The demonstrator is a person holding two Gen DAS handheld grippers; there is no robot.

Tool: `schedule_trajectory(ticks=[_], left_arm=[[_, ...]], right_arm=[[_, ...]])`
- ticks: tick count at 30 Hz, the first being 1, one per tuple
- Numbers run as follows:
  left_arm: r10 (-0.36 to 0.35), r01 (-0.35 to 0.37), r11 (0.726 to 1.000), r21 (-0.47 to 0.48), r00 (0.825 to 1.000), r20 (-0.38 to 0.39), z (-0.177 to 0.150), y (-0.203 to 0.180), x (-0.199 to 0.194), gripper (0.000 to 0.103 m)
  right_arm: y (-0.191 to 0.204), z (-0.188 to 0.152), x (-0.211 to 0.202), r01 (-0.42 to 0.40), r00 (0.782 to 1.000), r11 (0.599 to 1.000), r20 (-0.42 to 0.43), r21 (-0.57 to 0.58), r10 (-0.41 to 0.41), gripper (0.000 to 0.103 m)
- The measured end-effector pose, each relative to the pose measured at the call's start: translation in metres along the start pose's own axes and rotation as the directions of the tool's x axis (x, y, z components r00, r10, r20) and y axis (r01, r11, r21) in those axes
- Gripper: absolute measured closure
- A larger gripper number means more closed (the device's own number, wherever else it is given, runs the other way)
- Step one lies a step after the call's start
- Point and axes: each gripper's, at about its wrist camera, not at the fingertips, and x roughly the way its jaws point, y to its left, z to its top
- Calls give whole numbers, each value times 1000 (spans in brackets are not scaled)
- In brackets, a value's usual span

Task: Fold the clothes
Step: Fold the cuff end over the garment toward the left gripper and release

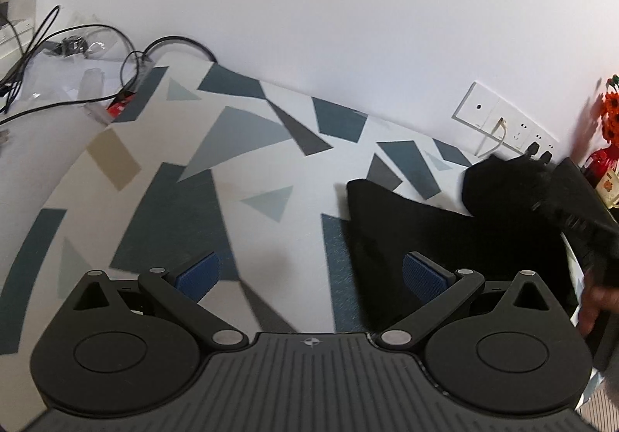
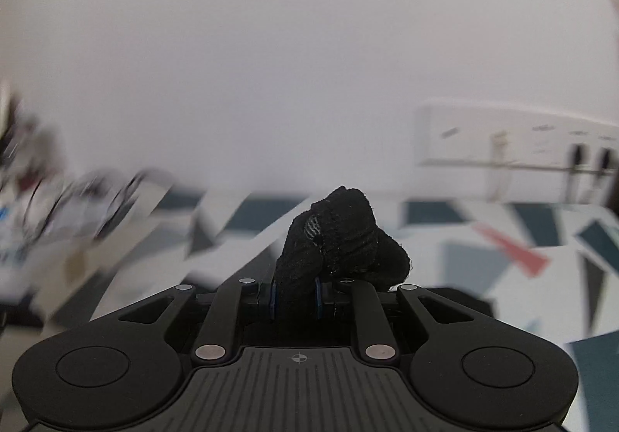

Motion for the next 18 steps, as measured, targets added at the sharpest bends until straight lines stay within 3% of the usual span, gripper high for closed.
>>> schedule_trajectory(ticks=[1,3,4,8,11,14,18], left_arm=[[6,-6,1000,-3,1000,-8,-2,3,1,0],[18,-19,1000,-11,1000,-23,-5,9,2,0],[23,-23,1000,-14,999,-26,-6,11,2,0],[29,-30,999,-34,999,-24,-8,20,-1,0],[23,-25,999,-49,999,-29,-8,25,-1,0],[24,-25,999,-47,999,-30,-7,27,0,0],[24,-26,998,-52,999,-31,-6,32,1,0]], right_arm=[[12,-7,8,-26,999,999,-48,-30,25,85],[31,-22,24,-64,986,995,-157,-75,52,70],[39,-26,28,-79,979,993,-194,-90,61,70],[61,-22,18,-118,981,985,-170,-129,96,59],[63,-9,16,-141,981,984,-148,-113,124,58],[58,0,17,-83,987,992,-143,-92,69,55],[30,-2,20,-23,989,997,-147,75,34,46]])
